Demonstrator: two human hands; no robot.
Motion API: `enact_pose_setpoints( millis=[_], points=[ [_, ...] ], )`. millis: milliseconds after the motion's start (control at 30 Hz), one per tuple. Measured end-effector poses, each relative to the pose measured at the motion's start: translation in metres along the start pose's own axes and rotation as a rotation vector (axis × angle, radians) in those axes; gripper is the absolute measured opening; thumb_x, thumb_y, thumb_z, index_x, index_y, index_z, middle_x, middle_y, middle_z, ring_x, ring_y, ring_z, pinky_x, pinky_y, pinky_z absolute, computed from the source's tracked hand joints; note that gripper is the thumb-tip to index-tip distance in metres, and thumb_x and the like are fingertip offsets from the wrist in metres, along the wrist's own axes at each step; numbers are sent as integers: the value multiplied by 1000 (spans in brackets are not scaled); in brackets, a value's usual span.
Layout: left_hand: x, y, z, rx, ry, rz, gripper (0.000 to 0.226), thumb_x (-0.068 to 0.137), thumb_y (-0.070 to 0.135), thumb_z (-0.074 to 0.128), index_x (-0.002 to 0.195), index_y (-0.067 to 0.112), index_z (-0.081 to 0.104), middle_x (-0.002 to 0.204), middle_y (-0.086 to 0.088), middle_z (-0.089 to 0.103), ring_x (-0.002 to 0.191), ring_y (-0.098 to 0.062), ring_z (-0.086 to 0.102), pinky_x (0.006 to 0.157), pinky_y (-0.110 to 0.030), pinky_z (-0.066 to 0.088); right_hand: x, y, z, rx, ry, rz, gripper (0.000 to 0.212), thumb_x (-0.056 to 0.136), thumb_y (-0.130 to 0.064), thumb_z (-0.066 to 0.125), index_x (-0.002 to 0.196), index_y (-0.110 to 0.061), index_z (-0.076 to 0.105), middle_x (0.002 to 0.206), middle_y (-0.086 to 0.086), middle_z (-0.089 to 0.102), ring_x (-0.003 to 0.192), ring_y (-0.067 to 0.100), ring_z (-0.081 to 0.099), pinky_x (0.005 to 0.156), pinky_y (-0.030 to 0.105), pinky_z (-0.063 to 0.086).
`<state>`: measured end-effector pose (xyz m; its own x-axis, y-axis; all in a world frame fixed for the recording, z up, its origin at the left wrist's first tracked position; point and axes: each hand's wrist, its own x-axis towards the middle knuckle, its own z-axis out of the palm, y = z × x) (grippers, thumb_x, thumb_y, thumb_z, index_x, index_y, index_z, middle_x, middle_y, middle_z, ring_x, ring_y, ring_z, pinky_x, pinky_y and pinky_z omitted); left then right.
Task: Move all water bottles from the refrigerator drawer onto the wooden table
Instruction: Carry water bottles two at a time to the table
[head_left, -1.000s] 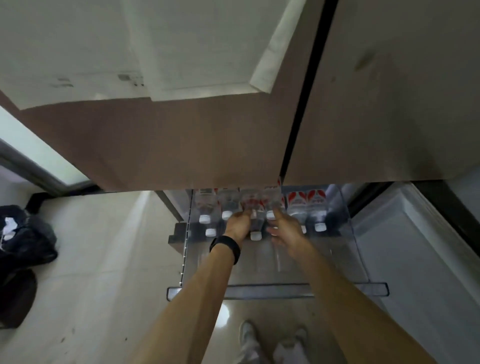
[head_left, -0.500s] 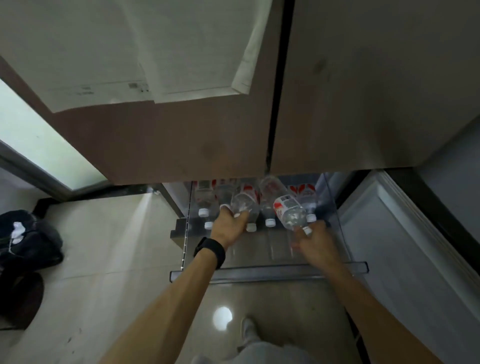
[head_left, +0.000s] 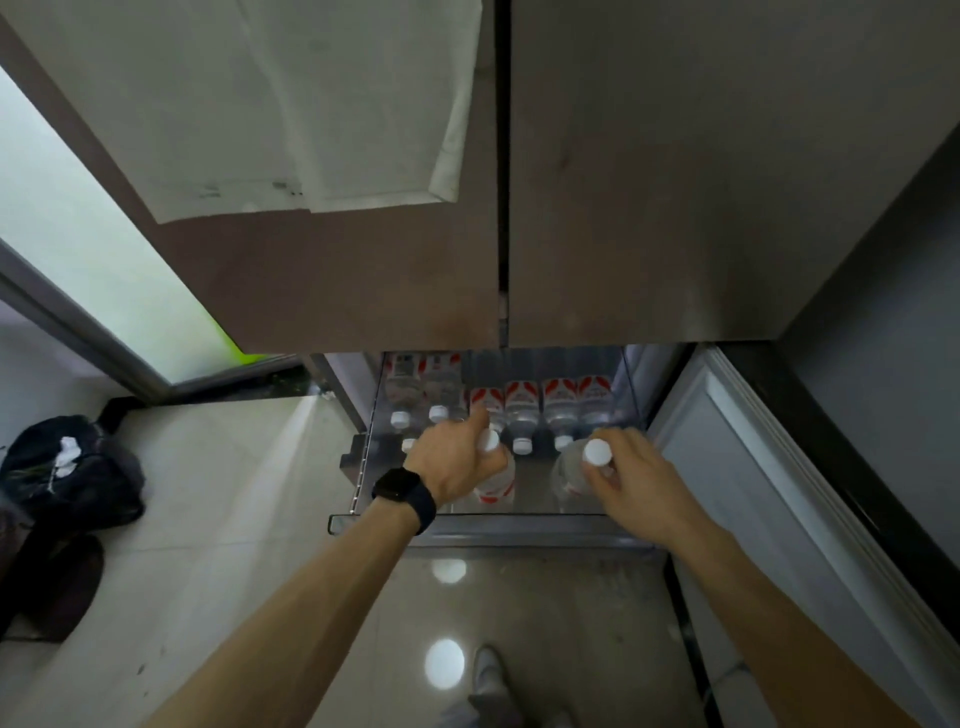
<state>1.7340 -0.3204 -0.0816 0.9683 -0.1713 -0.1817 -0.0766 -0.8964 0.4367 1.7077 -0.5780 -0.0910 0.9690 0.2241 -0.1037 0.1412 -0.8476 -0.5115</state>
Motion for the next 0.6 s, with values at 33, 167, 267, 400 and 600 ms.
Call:
enact_pose_setpoints(
  millis=[33, 167, 267, 400, 600],
  points=[
    [-2, -2, 7, -25, 8, 8, 30, 94, 46, 56, 107, 20, 47, 83, -4, 65, 72, -27, 63, 66, -46, 56, 0, 3, 3, 50, 23, 15, 28, 97, -36, 57, 121, -22, 51, 116, 1, 55, 100, 23, 58, 79, 36, 48],
    [-3, -4, 22, -129, 105, -19, 33, 91, 47, 60, 107, 19, 51, 97, -2, 59, 83, -23, 59, 73, -40, 55, 8, 10, 12, 156, 64, 98, 31, 89, -43, 66, 113, -34, 49, 114, -5, 49, 98, 20, 58, 82, 39, 51],
    [-2, 0, 32, -200, 51, -34, 40, 88, 47, 62, 118, 23, 54, 116, 1, 51, 99, -19, 55, 85, -33, 52, 14, 17, 20, 269, 7, 125, 54, 77, -46, 78, 122, -42, 47, 131, -7, 48, 115, 18, 54, 97, 40, 48],
    [-3, -1, 53, -272, -93, -39, 52, 82, 46, 71, 126, 30, 49, 122, 2, 58, 105, -18, 57, 87, -32, 50, 17, 18, 36, 393, -39, 114, 80, 74, -45, 83, 138, -44, 35, 140, -9, 50, 123, 12, 51, 100, 35, 47],
    [6, -6, 67, -287, -76, -93, 62, 75, 41, 82, 122, 30, 44, 111, 0, 64, 97, -21, 61, 81, -36, 53, 32, 16, 50, 403, 71, 187, 77, 71, -32, 88, 124, -32, 33, 119, -3, 59, 102, 17, 60, 80, 32, 51]
  ],
)
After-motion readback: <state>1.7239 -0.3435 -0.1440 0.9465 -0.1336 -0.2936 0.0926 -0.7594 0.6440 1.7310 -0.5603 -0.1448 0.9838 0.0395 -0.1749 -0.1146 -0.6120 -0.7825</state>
